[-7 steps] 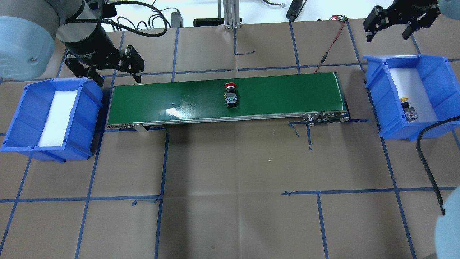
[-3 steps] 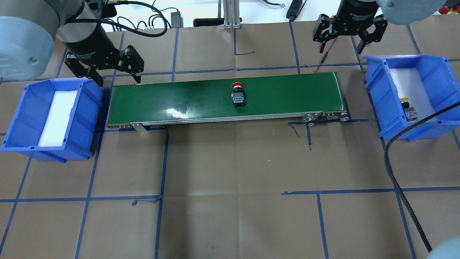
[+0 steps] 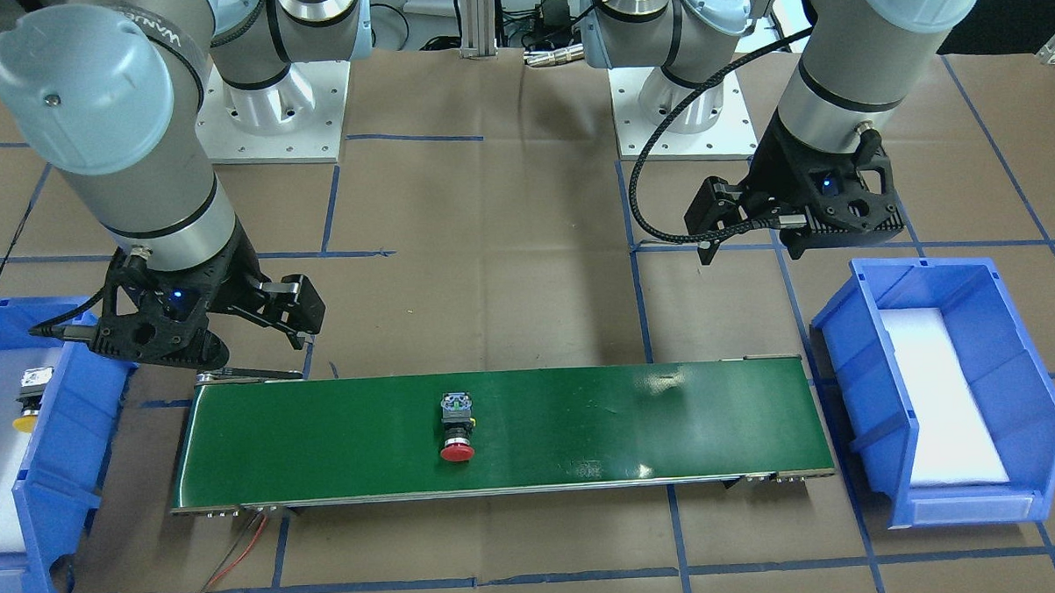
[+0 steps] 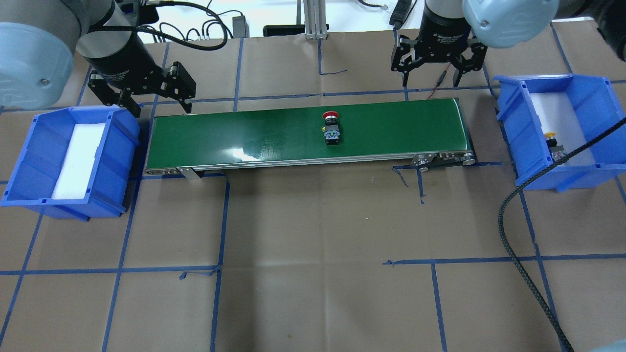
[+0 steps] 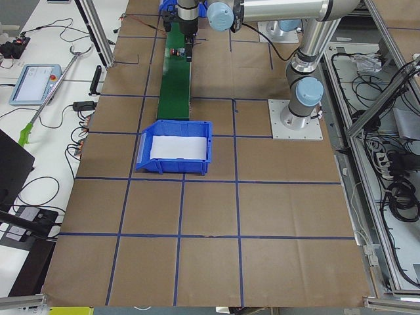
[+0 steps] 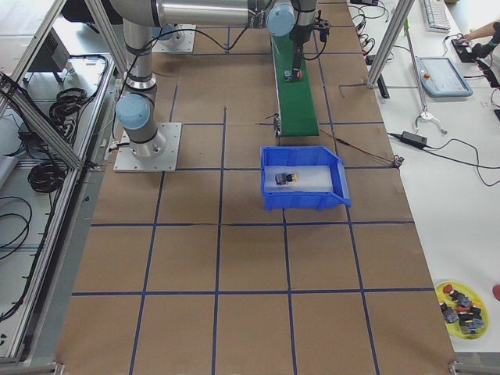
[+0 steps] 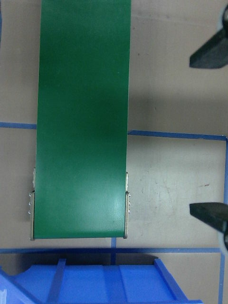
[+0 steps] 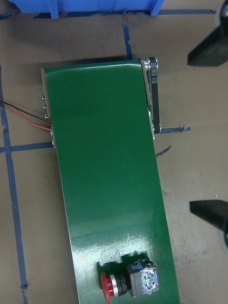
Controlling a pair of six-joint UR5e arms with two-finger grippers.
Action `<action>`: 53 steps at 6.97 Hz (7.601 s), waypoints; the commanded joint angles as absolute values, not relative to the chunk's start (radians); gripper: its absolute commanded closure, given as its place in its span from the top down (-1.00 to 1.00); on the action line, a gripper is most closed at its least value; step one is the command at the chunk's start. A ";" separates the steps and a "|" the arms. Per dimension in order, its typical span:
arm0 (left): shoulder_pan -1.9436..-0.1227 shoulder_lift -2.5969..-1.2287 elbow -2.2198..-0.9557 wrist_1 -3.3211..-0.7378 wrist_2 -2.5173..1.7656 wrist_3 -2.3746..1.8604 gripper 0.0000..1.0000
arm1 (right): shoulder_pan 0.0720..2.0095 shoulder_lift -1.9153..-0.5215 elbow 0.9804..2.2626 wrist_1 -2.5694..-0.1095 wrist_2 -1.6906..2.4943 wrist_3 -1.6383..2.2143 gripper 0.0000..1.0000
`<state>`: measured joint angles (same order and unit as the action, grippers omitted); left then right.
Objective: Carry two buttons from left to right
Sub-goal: 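Move the right gripper back over the conveyor above the red button, then lower the right gripper and grasp the red button on the belt, then lift the red button and carry it into the right bin, then release the red button in the bin and raise the right gripper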
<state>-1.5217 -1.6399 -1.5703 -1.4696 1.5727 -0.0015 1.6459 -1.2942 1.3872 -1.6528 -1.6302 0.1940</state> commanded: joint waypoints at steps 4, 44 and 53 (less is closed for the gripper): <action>-1.522 -1.640 -1.571 -1.470 1.574 -0.002 1.00 | 1.646 -1.246 1.431 -1.674 -1.623 0.192 0.99; -1.522 -1.640 -1.568 -1.470 1.568 -0.002 1.00 | 1.108 -0.974 1.354 -1.867 -1.612 -0.545 -0.89; -1.522 -1.638 -1.568 -1.470 1.566 -0.002 1.00 | 1.104 -0.989 1.335 -1.873 -1.615 -0.546 0.99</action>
<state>-1.5217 -1.6395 -1.5685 -1.4696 1.5662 -0.0015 1.1045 -0.9547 1.3462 -1.8811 -1.6151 -0.5491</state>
